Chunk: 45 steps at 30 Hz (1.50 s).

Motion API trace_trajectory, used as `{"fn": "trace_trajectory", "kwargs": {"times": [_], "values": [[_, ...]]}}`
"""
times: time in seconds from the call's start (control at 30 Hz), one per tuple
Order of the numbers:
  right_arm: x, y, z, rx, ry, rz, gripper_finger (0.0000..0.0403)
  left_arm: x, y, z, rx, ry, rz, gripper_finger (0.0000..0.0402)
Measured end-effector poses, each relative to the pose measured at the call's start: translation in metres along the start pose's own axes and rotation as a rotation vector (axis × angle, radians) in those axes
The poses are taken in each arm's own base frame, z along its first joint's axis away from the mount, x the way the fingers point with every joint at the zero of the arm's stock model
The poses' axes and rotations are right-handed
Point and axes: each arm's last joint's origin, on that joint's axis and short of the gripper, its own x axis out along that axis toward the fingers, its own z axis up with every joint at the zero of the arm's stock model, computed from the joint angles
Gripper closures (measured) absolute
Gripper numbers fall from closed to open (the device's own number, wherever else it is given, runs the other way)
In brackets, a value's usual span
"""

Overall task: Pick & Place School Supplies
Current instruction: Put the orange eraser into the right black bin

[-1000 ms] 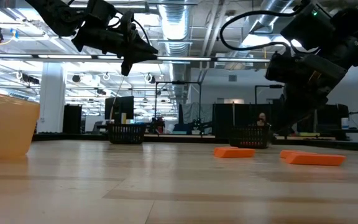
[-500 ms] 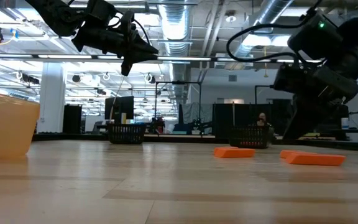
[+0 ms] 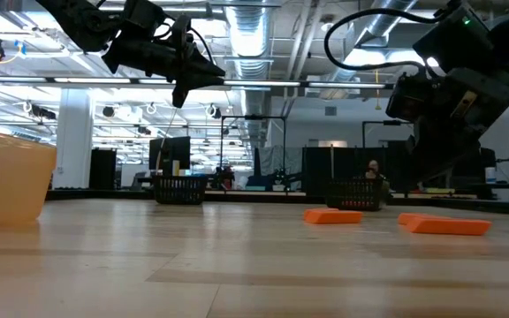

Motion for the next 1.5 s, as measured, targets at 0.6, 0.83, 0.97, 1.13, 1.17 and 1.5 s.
{"fn": "trace_trajectory", "kwargs": {"times": [0.6, 0.83, 0.97, 1.13, 1.17, 1.5], "values": [[0.0, 0.002, 0.004, 0.016, -0.042, 0.02, 0.0403, 0.0, 0.0, 0.0, 0.001, 0.0, -0.001, 0.033], [0.0, 0.0, 0.008, 0.024, -0.072, 0.021, 0.0403, 0.0, 0.0, 0.0, 0.0, 0.001, -0.003, 0.033], [0.0, 0.001, 0.009, 0.024, -0.075, 0.023, 0.0403, 0.0, 0.0, 0.0, 0.0, 0.002, -0.004, 0.033], [0.0, 0.001, 0.01, 0.024, -0.079, 0.026, 0.0403, 0.0, 0.0, 0.0, 0.0, 0.002, -0.004, 0.033], [0.0, 0.001, 0.01, 0.023, -0.08, 0.026, 0.0403, 0.0, 0.0, 0.0, 0.0, 0.002, -0.004, 0.033], [-0.001, 0.002, 0.011, 0.018, -0.097, 0.035, 0.0403, 0.0, 0.0, 0.0, 0.0, 0.0, 0.0, 0.033]]}}
